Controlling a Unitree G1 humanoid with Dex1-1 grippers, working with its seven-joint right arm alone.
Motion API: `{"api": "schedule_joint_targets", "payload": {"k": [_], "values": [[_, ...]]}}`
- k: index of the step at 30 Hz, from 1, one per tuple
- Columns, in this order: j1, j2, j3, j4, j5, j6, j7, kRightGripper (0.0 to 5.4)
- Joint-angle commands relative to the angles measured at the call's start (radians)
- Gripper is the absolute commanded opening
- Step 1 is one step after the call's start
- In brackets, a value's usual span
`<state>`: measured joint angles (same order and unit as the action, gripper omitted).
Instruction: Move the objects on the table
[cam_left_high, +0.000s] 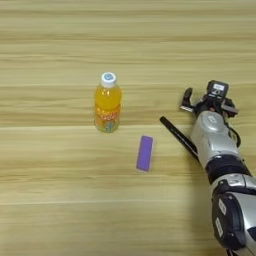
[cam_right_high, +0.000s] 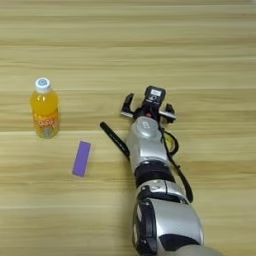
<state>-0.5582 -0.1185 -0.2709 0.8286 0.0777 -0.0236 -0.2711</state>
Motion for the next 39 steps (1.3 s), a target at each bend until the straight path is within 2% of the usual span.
{"api": "schedule_joint_targets", "payload": {"k": [1,7,39], "values": [[-0.105,-0.023,0.003,-0.011,0.005,0.023,-0.001,5.38],[-0.116,-0.024,0.003,0.015,0.003,0.036,-0.013,5.38],[-0.135,-0.033,0.036,0.075,-0.027,0.034,-0.023,1.93]]}}
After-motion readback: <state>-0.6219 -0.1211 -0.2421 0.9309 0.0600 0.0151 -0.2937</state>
